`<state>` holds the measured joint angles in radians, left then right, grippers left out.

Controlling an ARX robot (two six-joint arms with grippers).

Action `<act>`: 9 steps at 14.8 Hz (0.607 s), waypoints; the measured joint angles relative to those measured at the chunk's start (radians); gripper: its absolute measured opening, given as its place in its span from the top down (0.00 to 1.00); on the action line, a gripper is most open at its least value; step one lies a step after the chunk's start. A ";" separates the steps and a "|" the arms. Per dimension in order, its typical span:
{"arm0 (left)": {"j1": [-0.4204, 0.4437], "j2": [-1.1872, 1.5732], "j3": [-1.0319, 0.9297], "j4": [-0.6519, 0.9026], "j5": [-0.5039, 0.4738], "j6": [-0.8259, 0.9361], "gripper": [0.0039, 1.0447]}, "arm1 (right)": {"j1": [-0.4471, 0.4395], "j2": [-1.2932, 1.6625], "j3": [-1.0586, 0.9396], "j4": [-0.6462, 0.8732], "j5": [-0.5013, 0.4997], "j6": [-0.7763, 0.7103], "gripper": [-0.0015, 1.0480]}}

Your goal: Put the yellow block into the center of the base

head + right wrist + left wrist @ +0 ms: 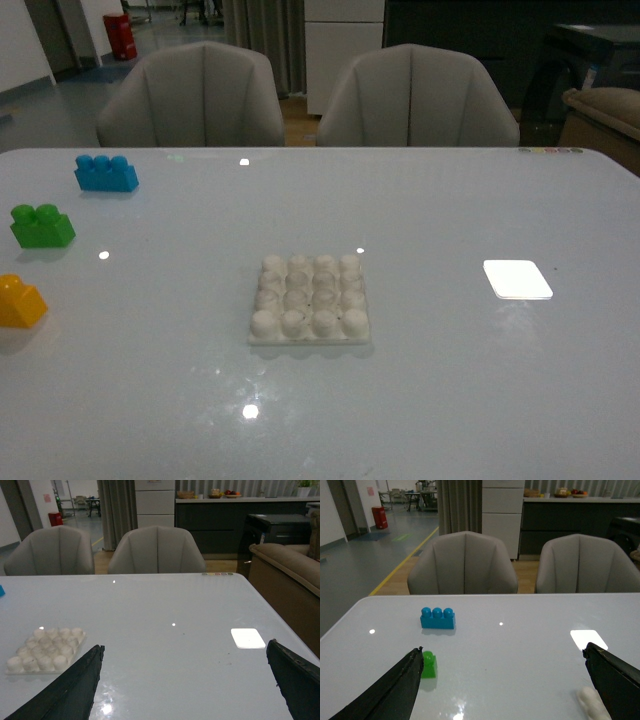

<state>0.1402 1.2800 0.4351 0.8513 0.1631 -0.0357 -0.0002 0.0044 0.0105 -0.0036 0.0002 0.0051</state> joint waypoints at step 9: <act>0.082 0.867 0.644 -0.175 0.090 0.063 0.06 | 0.000 0.000 0.000 0.000 0.000 0.000 0.06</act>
<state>0.2222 2.1471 1.0786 0.6765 0.2527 0.0277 -0.0002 0.0044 0.0105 -0.0032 0.0002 0.0051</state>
